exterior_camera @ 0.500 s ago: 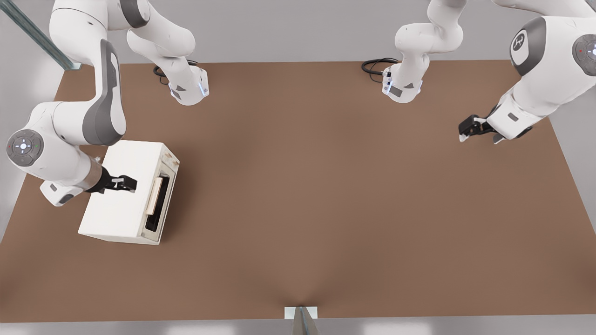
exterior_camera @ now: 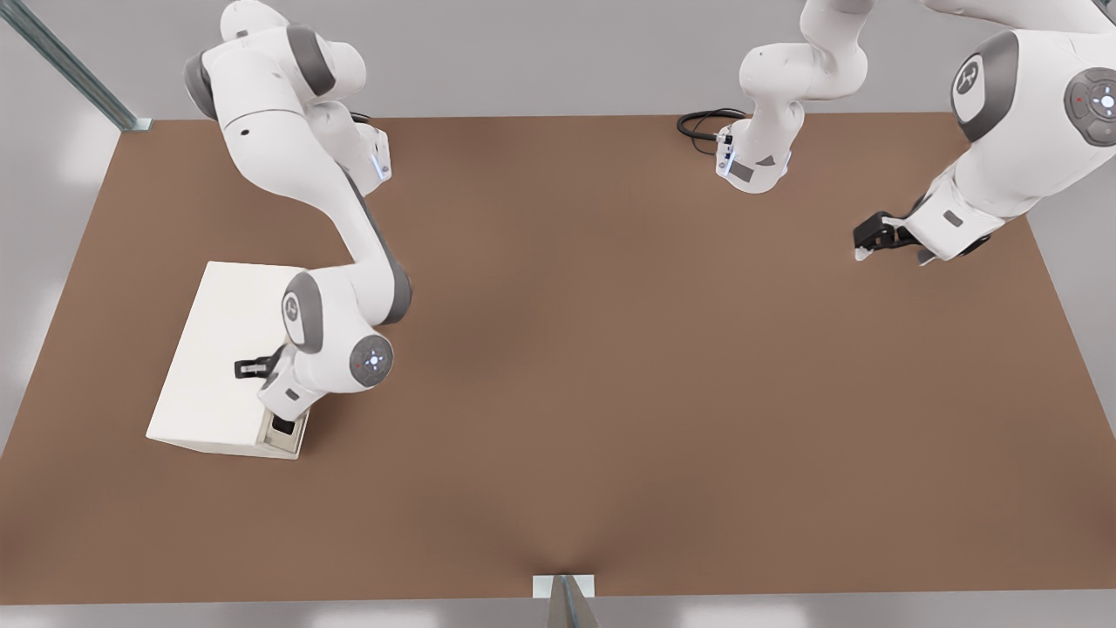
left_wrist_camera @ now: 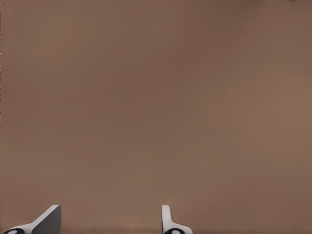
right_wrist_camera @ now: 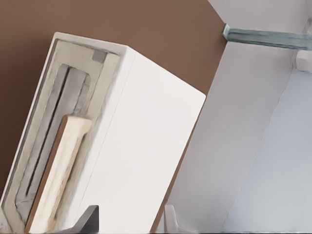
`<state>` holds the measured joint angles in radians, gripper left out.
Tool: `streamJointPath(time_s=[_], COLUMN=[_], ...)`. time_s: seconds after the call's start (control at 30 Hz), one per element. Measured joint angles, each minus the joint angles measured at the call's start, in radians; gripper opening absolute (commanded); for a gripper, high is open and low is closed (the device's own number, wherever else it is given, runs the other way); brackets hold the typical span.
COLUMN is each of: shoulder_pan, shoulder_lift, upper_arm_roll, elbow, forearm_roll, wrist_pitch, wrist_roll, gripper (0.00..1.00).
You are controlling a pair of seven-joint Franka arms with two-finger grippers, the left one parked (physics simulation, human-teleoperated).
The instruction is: Keep left arm still and open the oven door with right arm
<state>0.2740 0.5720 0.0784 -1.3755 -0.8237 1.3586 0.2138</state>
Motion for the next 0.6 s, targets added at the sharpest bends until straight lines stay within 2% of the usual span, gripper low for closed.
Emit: streamJointPath(time_s=[0.37, 0.6], shoulder_pan=[0.022, 0.025], shoulder_lift=[0.136, 0.171], upper_arm_roll=[0.004, 0.002], elbow=[0.046, 0.049], forearm_roll=[-0.019, -0.025], wrist_pitch=[-0.069, -0.071], wrist_roll=[0.223, 0.304], gripper=[0.21, 0.21])
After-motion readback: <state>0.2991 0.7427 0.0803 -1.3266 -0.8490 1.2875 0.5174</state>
